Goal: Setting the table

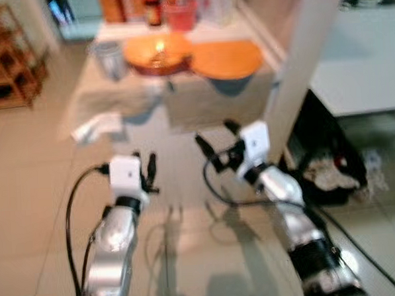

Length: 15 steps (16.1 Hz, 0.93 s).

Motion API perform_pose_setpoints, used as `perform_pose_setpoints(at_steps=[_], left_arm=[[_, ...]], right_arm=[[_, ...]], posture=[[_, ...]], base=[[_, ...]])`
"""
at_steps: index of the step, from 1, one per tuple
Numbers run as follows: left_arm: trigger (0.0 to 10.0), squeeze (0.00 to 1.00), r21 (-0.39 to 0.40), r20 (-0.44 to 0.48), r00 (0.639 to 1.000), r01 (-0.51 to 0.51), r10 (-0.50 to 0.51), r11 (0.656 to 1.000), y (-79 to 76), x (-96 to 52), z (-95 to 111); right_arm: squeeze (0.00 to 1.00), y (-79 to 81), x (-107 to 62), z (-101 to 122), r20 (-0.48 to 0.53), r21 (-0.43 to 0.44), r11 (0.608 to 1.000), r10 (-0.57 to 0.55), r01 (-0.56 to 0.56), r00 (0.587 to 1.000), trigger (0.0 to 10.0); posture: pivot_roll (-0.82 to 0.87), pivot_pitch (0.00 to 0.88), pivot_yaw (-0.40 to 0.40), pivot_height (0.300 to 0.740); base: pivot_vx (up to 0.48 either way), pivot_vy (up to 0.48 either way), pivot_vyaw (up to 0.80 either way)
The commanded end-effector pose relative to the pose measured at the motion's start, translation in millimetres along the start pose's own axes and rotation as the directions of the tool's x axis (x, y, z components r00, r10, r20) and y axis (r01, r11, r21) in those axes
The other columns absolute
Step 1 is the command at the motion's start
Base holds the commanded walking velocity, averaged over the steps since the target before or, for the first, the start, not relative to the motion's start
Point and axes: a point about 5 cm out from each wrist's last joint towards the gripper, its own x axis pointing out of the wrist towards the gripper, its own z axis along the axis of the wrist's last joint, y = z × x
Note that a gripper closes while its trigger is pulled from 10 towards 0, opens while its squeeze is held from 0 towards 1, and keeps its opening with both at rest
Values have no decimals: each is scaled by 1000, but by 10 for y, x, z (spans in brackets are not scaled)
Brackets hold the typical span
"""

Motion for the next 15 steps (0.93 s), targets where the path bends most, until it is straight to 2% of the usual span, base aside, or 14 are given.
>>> perform_pose_setpoints(at_steps=[1,3,4,6,7,10,12,15], left_arm=[[10000,0,7,42,999,0,-1,1000,39,6,110],[10000,0,7,60,998,2,-2,1000,43,15,159],[10000,0,7,80,997,8,-8,1000,44,31,221],[10000,0,18,128,991,38,-40,999,12,69,381],[10000,0,18,142,988,49,-51,999,-10,74,430],[10000,0,16,169,983,70,-72,997,-51,83,519],[10000,0,1,229,968,108,-105,994,-101,97,719],[10000,0,13,293,944,154,-151,988,-149,107,938]], right_arm=[[0,-26,62,151,53,15,1000,-13,12,999,10000],[0,-21,78,215,81,24,1000,-1,-1,997,10000],[0,-35,112,288,95,40,999,-18,14,995,10000],[0,-60,170,534,181,57,998,-34,24,983,10000],[0,-41,193,597,181,10,1000,-28,27,983,10000],[0,12,232,767,222,32,999,-5,-2,975,10000],[0,113,261,1125,322,25,998,54,-65,945,10000],[0,115,287,1446,395,14,998,45,-55,918,10000]], posture=[[-77,7,1,740],[-78,8,1,740],[-77,8,0,740],[-78,8,1,740],[-78,8,0,740],[-80,12,0,740],[-79,14,0,740],[-82,14,-1,740]], base=[[480,0,744],[480,0,741],[480,0,0],[480,0,794],[480,0,0],[480,0,0],[480,0,0],[480,0,0]])
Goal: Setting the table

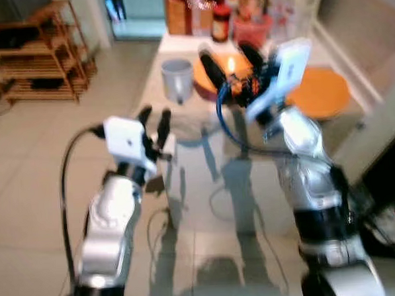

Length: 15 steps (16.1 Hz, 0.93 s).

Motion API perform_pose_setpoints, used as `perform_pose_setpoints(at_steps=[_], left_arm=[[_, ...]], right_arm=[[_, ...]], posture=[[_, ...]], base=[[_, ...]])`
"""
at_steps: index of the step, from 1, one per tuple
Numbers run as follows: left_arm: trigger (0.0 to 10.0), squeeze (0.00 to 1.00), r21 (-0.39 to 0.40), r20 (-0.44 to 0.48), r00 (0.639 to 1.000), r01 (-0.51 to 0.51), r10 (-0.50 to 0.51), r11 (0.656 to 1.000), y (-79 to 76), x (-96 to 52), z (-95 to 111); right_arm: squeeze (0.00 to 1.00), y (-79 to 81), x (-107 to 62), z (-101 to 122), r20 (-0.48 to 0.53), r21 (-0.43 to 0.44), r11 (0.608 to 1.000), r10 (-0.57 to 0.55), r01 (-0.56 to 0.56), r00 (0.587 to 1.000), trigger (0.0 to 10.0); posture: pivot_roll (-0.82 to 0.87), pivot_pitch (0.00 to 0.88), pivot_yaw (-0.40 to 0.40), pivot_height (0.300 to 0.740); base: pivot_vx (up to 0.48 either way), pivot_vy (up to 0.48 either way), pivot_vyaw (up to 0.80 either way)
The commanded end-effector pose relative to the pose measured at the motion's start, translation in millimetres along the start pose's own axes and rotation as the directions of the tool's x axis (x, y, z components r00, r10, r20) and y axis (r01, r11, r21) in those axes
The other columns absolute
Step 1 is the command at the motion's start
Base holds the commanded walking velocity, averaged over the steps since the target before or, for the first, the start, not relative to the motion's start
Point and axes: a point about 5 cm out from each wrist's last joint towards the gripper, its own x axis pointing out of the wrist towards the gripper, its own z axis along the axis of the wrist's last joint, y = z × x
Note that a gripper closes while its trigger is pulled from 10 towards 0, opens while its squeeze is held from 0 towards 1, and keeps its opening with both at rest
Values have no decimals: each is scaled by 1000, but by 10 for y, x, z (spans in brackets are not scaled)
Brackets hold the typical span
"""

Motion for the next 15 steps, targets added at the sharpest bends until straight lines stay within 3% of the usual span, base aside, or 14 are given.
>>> perform_pose_setpoints(at_steps=[1,3,6,10,13,14,15], left_arm=[[10000,0,4,32,999,16,-16,1000,14,28,112],[10000,0,3,70,996,60,-61,998,-33,76,261],[10000,0,16,91,993,76,-77,997,-66,87,334],[10000,0,-6,79,994,78,-77,997,-47,81,343],[10000,0,4,59,986,154,-154,988,-105,57,351],[10000,0,11,53,983,178,-178,984,-130,48,355],[10000,0,21,46,979,197,-198,980,-157,39,354]], right_arm=[[0,3,35,67,9,-11,1000,-15,15,1000,10000],[0,-139,54,-4,-105,-97,989,-119,109,987,10000],[0,-239,22,-110,-181,-169,973,-185,155,966,10000],[0,-291,143,-12,-230,-243,954,-234,177,945,10000],[0,-450,184,-69,-398,-427,893,-329,145,856,10000],[0,-498,208,-60,-435,-450,886,-329,115,838,10000],[0,-512,306,27,-469,-417,905,-293,84,833,10000]], posture=[[-83,11,-2,740],[-84,11,-3,740],[-82,18,-8,740],[-83,12,-10,740],[-90,15,-14,740],[-92,13,-18,740],[-94,12,-20,740]], base=[[480,0,0],[480,0,-400],[399,0,-800],[0,0,-200],[0,0,0],[0,0,0],[0,0,0]])
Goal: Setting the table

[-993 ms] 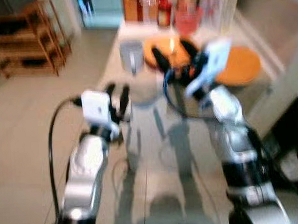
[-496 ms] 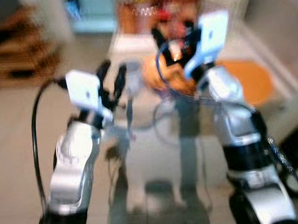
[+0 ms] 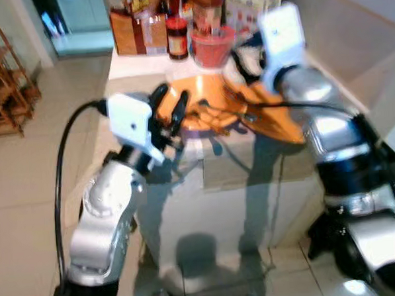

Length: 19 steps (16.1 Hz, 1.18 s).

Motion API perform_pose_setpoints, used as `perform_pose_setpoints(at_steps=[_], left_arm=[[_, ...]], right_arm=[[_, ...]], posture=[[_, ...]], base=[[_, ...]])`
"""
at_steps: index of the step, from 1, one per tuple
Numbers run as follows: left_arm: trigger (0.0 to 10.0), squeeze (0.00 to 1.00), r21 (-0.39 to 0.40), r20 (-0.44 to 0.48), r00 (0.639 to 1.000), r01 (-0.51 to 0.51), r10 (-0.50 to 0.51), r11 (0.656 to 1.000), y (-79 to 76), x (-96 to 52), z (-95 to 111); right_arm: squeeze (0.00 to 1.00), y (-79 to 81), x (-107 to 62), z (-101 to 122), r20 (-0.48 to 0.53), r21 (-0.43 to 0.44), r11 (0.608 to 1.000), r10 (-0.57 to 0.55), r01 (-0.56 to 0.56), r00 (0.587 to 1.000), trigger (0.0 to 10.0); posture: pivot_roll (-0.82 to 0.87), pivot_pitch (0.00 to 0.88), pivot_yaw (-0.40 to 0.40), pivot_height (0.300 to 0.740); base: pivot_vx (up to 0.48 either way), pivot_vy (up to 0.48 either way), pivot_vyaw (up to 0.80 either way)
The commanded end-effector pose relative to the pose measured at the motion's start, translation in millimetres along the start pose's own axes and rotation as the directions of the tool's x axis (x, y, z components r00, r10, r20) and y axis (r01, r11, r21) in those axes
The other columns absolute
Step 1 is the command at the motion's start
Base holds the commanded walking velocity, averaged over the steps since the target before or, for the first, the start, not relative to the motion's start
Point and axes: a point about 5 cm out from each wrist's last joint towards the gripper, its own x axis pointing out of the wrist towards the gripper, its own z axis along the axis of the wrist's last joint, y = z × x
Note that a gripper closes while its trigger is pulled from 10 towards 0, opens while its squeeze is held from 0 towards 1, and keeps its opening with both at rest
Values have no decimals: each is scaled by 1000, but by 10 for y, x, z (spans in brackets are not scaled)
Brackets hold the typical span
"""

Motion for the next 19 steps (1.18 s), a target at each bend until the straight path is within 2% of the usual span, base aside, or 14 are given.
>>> perform_pose_setpoints(at_steps=[1,2,3,5,7,8,10,12,13,15,17,18,19], left_arm=[[10000,0,2,-11,1000,19,-19,1000,-26,-8,0],[10000,0,1,-11,1000,19,-19,1000,-32,-4,2],[10000,0,9,-17,999,27,-27,1000,-45,-2,0],[10000,0,33,-37,999,41,-40,999,-61,-13,-19],[10000,0,46,-58,997,48,-45,998,-76,-35,-44],[10000,0,58,-70,996,52,-48,997,-84,-52,-60],[10000,0,60,-70,997,30,-26,998,-80,-68,-64],[10000,0,85,-75,997,0,6,996,-38,-76,-75],[10000,0,91,-47,998,-31,36,995,12,-86,-36],[10000,0,92,-48,997,-51,56,994,53,-84,-24],[10000,0,83,-52,996,-62,67,995,66,-89,-24],[10000,0,72,-55,997,-54,58,996,47,-93,-26],[10000,0,70,-43,996,-71,74,995,31,-77,-15]], right_arm=[[0,65,36,269,38,-6,997,79,-79,996,10000],[0,78,51,342,50,8,994,111,-112,993,10000],[0,184,83,390,29,5,979,205,-205,978,10000],[0,393,106,310,-84,-5,934,355,-357,931,10000],[0,423,172,179,-192,4,931,360,-366,913,10000],[0,401,203,154,-204,37,934,355,-355,913,10000],[0,355,211,177,-182,88,932,362,-351,914,10000],[0,316,217,213,-160,94,932,362,-351,918,10000],[0,333,203,352,-47,127,915,391,-383,919,10000],[0,377,129,545,204,209,884,379,-419,902,10000],[0,420,34,554,341,306,842,339,-444,877,10000],[0,435,-18,518,387,335,835,301,-437,872,10000],[0,474,-55,428,388,347,829,298,-437,872,10000]], posture=[[-94,11,-22,740],[-92,12,-24,740],[-87,10,-26,740],[-85,13,-29,740],[-77,17,-37,740],[-77,20,-38,740],[-76,25,-38,740],[-77,26,-37,740],[-80,27,-37,740],[-74,33,-35,740],[-73,37,-34,740],[-74,40,-33,740],[-74,42,-35,740]], base=[[0,0,0],[0,0,0],[0,0,0],[0,0,0],[0,0,0],[0,0,0],[0,0,0],[0,0,0],[480,0,0],[480,0,0],[480,0,0],[480,0,0],[0,0,0]])
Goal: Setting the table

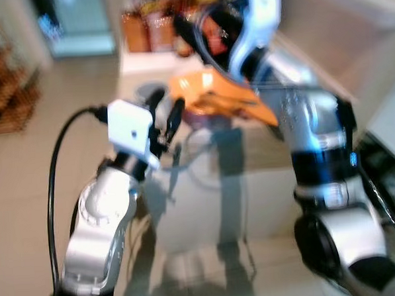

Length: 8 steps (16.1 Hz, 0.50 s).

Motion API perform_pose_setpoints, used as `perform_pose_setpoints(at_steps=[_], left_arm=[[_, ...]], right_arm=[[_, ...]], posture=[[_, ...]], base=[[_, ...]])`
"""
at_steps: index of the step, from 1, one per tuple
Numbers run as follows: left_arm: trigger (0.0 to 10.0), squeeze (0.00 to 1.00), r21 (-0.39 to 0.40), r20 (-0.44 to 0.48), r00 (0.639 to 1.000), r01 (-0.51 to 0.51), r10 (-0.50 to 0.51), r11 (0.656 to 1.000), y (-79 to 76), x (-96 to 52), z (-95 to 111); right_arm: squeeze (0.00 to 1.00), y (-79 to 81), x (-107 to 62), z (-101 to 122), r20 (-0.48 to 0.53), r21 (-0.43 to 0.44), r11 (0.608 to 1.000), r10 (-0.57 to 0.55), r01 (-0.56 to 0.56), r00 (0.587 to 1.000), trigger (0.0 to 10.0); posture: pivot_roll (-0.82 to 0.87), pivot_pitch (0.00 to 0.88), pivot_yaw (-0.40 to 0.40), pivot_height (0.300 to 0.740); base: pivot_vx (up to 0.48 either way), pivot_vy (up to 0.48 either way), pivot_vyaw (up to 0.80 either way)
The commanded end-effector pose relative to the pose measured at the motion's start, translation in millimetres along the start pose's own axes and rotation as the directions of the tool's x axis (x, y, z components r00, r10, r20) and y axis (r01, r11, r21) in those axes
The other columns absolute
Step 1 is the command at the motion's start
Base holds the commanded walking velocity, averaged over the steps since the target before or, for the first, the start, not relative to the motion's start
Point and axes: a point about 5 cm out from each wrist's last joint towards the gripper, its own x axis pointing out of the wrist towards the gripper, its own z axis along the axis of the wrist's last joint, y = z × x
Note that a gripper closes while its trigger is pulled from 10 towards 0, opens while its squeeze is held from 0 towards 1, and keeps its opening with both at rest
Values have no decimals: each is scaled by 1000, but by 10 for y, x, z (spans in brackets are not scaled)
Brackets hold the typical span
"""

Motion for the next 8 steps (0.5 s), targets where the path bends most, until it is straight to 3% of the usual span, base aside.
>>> perform_pose_setpoints(at_steps=[1,5,8], left_arm=[[10000,0,-4,-12,1000,-27,27,1000,27,0,-3],[10000,0,-3,-17,1000,-14,14,1000,22,-33,10],[10000,0,-1,-16,1000,7,-7,1000,-2,-69,79]], right_arm=[[0,77,-10,-21,14,1,1000,28,-28,1000,10000],[0,165,-77,-161,-40,5,998,60,-60,997,10000],[0,157,-54,-92,-73,-48,998,36,-40,997,10000]], posture=[[-75,44,-36,740],[-72,59,-41,740],[-78,110,-36,740]], base=[[0,0,0],[0,0,0],[0,0,0]])
